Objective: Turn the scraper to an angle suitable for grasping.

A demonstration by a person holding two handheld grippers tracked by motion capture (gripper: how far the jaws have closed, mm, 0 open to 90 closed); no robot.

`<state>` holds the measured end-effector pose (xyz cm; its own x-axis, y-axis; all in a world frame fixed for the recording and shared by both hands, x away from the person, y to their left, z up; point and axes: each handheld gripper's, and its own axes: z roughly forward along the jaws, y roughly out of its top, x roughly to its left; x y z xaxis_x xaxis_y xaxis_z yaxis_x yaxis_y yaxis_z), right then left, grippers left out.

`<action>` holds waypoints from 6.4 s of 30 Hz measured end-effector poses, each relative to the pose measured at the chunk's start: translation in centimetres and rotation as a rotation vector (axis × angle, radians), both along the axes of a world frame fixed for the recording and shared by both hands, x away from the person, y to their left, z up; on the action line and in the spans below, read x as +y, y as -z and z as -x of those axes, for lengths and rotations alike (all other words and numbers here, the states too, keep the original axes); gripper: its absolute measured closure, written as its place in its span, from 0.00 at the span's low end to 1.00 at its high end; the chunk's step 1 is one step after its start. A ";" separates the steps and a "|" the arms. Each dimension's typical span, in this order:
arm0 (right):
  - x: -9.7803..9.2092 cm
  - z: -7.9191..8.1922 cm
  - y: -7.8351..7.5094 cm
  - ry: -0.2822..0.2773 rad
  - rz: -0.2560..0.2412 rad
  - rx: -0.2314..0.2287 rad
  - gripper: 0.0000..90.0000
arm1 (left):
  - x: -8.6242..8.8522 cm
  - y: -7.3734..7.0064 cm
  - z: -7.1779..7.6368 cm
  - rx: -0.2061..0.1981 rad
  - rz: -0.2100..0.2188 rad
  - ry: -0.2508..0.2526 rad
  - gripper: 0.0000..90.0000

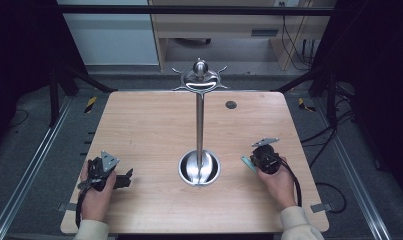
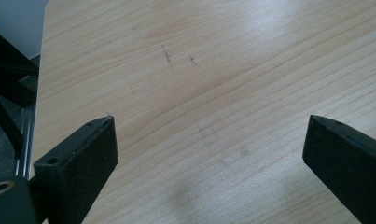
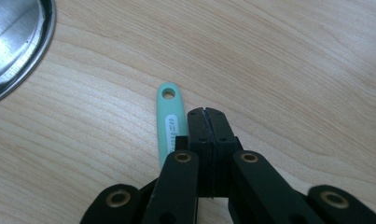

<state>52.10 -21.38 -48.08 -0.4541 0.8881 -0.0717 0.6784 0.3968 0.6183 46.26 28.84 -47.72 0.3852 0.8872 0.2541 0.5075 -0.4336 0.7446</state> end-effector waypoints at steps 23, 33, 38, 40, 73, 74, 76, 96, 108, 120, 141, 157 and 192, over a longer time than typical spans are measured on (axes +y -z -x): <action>2.0 1.6 -0.1 -0.213 0.020 0.073 1.00 | 0.1 -0.1 0.1 -0.003 0.004 -0.002 0.03; 2.1 1.7 -0.4 -0.226 0.003 0.082 1.00 | 0.1 -0.1 0.0 -0.002 0.005 0.000 0.03; 2.2 1.7 -0.7 -0.236 -0.009 0.073 1.00 | 0.1 -0.1 0.0 -0.002 0.003 0.000 0.03; 2.2 1.7 -0.8 -0.241 -0.011 0.073 1.00 | 0.0 -0.1 0.0 -0.002 0.000 -0.001 0.03; 2.6 1.3 -3.5 -0.319 0.106 0.177 0.84 | 0.1 0.1 0.2 -0.002 -0.023 -0.034 0.04; 2.7 1.2 -3.6 -0.326 0.113 0.180 0.83 | 0.1 0.0 0.3 -0.005 -0.021 -0.036 0.04; 3.2 1.1 -3.8 -0.341 0.123 0.199 0.82 | 0.1 0.0 0.3 -0.003 -0.022 -0.043 0.05; 3.8 0.2 -3.9 -0.386 0.159 0.288 0.77 | 0.2 -0.3 0.1 -0.013 0.010 -0.034 0.04; 4.0 -0.4 -3.4 -0.399 0.197 0.322 0.77 | 0.2 -0.3 0.1 -0.014 0.015 -0.032 0.04; 5.4 -1.1 -2.9 -0.409 0.254 0.386 0.76 | 0.3 -0.3 0.0 -0.013 0.016 -0.030 0.04; 5.3 -1.6 -1.8 -0.422 0.257 0.443 0.77 | 0.4 -0.3 0.0 -0.012 0.017 -0.029 0.04; 5.5 -1.7 -1.5 -0.440 0.281 0.450 0.82 | 0.2 -0.3 0.0 -0.010 0.014 -0.024 0.04; 2.2 0.5 -9.5 -0.420 0.218 0.222 0.83 | 0.1 -0.1 0.0 -0.001 0.004 -0.019 0.04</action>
<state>51.62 -19.19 -38.54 -0.7931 0.6014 -0.0963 0.5386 0.7663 0.3503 46.30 28.99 -47.58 0.3679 0.8954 0.2510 0.5153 -0.4210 0.7465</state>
